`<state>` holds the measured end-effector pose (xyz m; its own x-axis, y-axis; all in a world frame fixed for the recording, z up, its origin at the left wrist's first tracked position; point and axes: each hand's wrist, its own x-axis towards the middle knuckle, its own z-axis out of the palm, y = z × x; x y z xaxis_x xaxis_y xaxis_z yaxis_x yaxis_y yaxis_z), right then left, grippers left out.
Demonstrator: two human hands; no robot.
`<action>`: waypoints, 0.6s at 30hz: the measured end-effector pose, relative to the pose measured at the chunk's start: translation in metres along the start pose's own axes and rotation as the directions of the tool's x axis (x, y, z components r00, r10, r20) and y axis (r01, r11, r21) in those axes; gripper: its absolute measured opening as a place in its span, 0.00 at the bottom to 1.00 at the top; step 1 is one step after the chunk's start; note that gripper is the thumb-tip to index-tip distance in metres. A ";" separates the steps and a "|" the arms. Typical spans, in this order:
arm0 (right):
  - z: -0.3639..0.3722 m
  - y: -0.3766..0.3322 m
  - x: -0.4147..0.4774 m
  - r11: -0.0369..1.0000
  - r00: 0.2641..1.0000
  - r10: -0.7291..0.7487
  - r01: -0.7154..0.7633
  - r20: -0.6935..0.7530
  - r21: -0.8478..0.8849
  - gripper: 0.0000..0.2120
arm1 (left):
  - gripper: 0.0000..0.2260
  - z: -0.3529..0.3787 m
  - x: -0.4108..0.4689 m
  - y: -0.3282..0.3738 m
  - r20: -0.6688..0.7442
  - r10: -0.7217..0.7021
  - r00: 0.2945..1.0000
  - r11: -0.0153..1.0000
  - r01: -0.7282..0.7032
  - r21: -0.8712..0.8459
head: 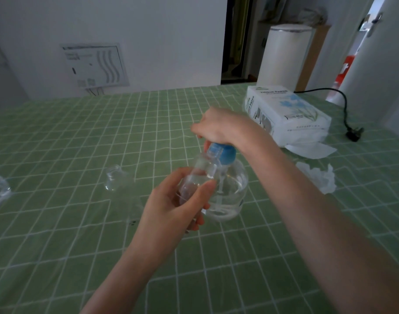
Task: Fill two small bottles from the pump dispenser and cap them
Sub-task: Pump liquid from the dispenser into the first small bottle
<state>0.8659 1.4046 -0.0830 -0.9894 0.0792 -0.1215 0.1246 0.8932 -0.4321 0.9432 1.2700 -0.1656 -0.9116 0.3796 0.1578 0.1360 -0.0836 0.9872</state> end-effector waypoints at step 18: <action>-0.006 -0.001 0.000 0.998 0.999 -0.039 0.040 -0.020 0.042 0.16 | 0.09 0.002 0.002 0.002 -0.004 0.014 1.000 1.000 -0.014 -0.004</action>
<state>0.8650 1.4062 -0.0775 -0.9949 0.0528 -0.0863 0.0876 0.8763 -0.4738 0.9423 1.2722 -0.1628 -0.9110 0.3751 0.1713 0.1469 -0.0929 0.9848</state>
